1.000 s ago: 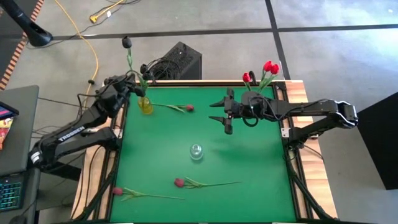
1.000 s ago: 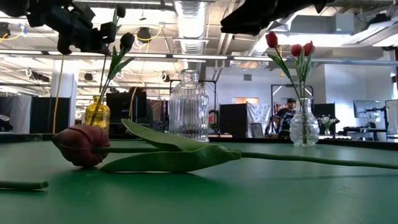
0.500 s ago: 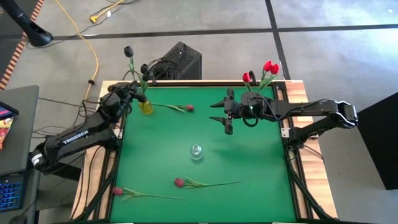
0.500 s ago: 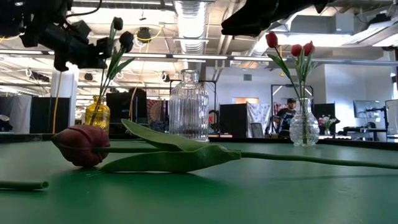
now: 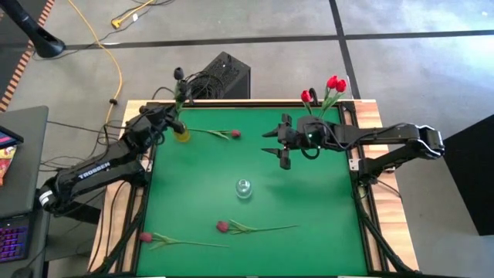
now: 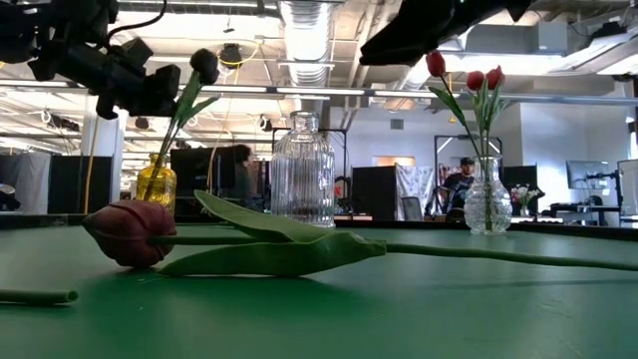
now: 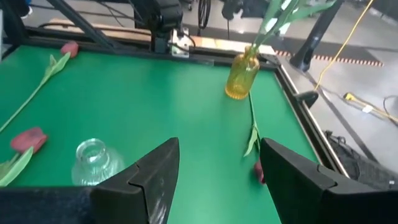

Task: Sort flowers into vase by color
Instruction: Put the black tulip into the yellow vase, then put the right dark red tulip into the bottom transparent vase

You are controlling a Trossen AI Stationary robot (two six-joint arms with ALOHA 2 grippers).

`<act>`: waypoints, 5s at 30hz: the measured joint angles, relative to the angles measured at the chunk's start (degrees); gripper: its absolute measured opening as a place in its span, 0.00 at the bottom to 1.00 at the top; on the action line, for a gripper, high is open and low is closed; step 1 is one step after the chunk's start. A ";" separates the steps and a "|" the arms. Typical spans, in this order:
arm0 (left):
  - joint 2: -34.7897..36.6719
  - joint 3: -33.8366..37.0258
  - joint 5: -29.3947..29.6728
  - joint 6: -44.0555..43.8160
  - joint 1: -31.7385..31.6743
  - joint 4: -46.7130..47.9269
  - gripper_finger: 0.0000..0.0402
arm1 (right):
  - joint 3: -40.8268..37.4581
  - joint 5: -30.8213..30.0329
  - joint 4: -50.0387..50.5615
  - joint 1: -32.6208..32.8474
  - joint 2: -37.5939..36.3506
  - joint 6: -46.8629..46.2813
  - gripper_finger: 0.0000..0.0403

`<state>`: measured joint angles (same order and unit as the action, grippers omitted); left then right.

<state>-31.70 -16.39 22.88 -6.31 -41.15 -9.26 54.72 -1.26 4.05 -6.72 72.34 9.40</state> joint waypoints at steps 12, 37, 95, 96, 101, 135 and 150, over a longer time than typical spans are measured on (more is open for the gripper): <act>3.17 -9.82 -1.68 2.19 0.00 24.89 0.36 | 0.00 0.00 7.71 1.60 0.00 -1.46 0.62; -0.93 -24.16 -41.75 -13.02 4.97 57.31 0.37 | -3.72 -1.03 15.41 28.35 0.82 -8.25 0.62; -0.16 -16.97 -32.21 -12.11 41.90 49.21 0.32 | 3.56 -5.61 5.75 35.85 27.48 -27.26 0.09; -0.16 -16.97 -32.68 -11.28 41.90 47.74 0.32 | 3.56 -5.77 6.61 35.69 26.06 -26.69 0.09; -0.16 -16.97 -34.52 -7.13 41.94 39.73 0.32 | 3.56 -5.98 6.64 34.83 18.29 -20.68 0.07; -43.30 -20.21 -17.81 14.93 50.23 -32.17 0.32 | 1.75 4.26 -32.35 16.20 14.02 1.54 0.07; -36.68 -19.92 -21.05 19.20 50.27 -28.21 0.32 | 1.77 4.17 -31.95 12.39 13.88 1.80 0.07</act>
<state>-68.38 -36.32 1.83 12.89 9.13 -37.47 56.49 2.91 -27.89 5.67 86.21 11.20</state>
